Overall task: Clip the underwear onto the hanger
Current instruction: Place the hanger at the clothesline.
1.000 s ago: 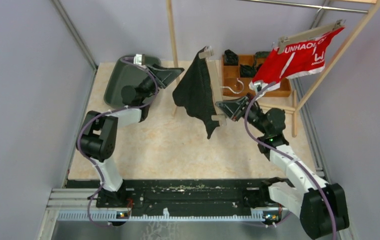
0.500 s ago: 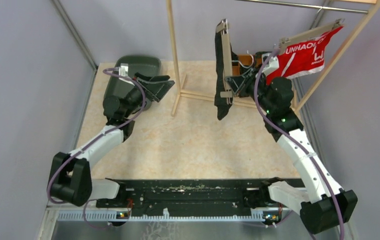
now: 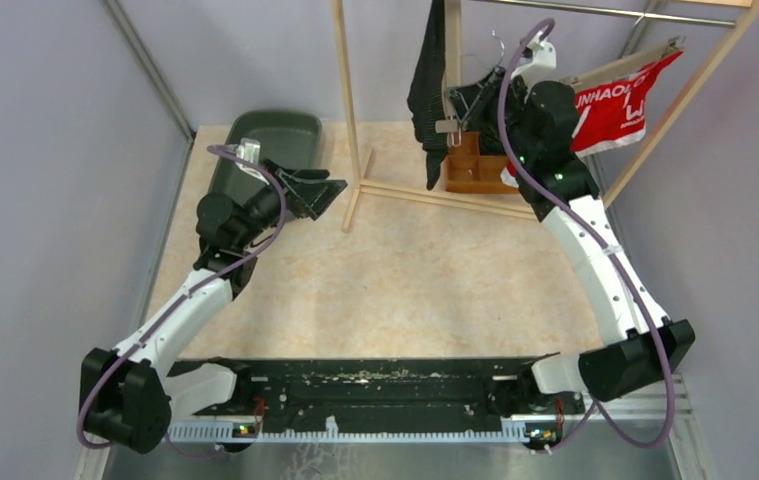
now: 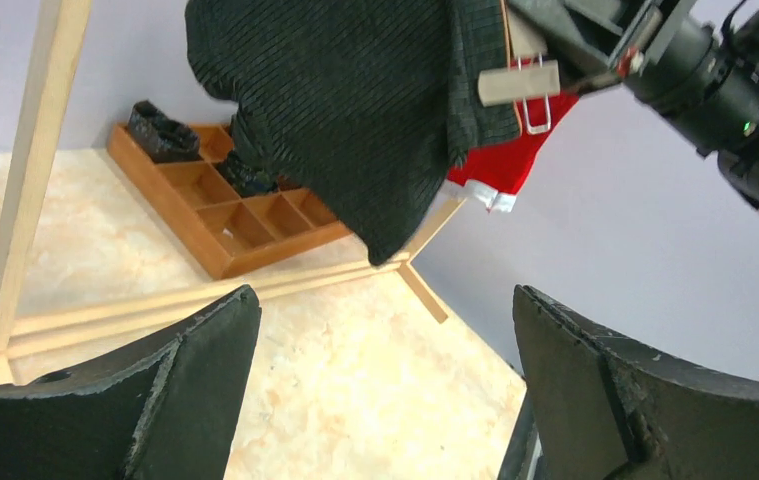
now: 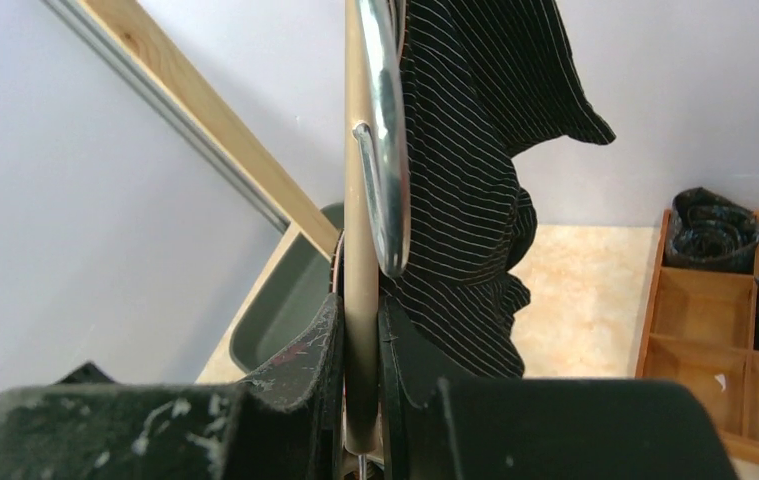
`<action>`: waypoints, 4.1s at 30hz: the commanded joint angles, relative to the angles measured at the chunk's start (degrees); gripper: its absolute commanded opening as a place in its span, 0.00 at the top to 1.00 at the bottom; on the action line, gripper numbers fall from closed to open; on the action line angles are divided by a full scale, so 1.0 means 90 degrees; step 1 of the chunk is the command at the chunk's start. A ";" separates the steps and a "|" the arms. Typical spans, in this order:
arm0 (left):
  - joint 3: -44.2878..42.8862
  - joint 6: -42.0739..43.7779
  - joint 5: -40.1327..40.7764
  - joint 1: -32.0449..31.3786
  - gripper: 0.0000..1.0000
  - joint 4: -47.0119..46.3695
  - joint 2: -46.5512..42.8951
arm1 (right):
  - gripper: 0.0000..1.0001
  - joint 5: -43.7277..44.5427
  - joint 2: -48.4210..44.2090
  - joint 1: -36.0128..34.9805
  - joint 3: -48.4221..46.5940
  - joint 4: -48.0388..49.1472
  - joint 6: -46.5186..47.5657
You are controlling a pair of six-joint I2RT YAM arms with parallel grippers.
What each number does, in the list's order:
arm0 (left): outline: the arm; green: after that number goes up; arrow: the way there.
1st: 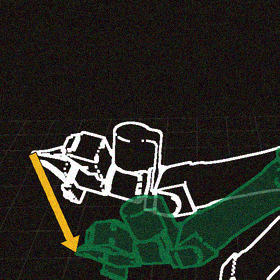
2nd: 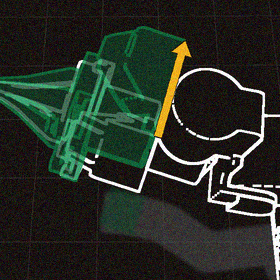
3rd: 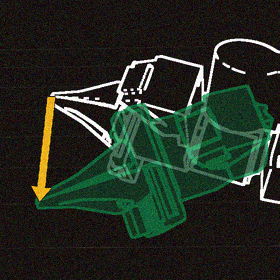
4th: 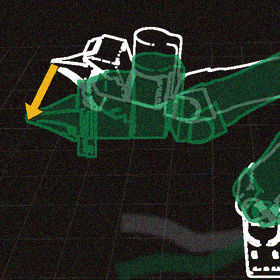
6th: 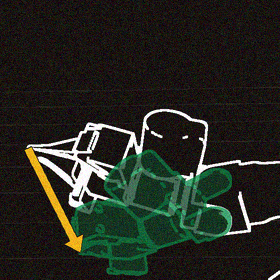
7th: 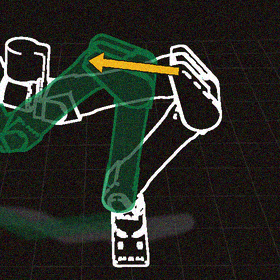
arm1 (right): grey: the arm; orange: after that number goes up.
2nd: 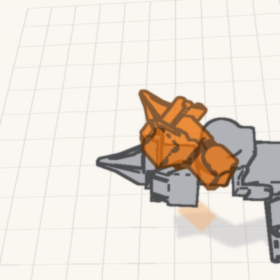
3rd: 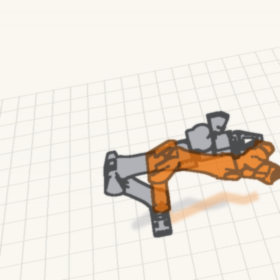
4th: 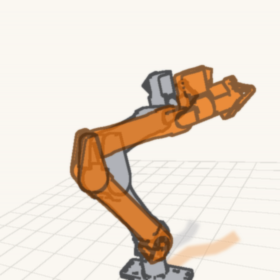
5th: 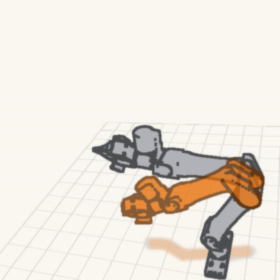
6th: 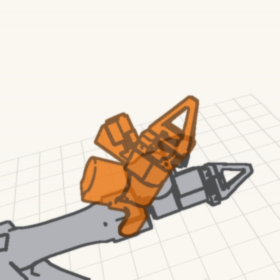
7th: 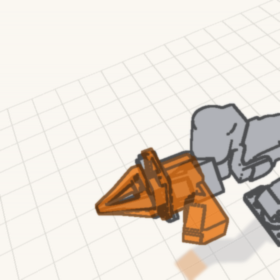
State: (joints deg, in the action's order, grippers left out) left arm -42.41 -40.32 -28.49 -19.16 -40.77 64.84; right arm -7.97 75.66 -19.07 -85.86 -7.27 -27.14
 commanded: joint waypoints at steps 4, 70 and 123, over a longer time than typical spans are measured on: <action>0.0233 0.0550 -0.0042 -0.0039 0.01 0.0559 -0.0460 | 1.00 0.0456 0.0709 -0.0117 -0.1301 0.0260 0.0233; 0.0681 0.0925 -0.0162 -0.0039 0.01 0.0756 -0.0636 | 1.00 0.0836 0.1636 -0.0105 -0.2459 0.0166 0.0303; 0.0557 0.1008 0.0114 -0.0039 0.01 0.1221 -0.0958 | 0.57 0.0337 0.1822 -0.0191 -0.3124 0.0106 0.0145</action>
State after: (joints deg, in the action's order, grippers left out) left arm -36.38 -31.88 -28.49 -19.25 -30.96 57.89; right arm -4.21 98.21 -20.49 -115.33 -11.49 -25.71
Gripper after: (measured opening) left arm 0.990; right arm 0.396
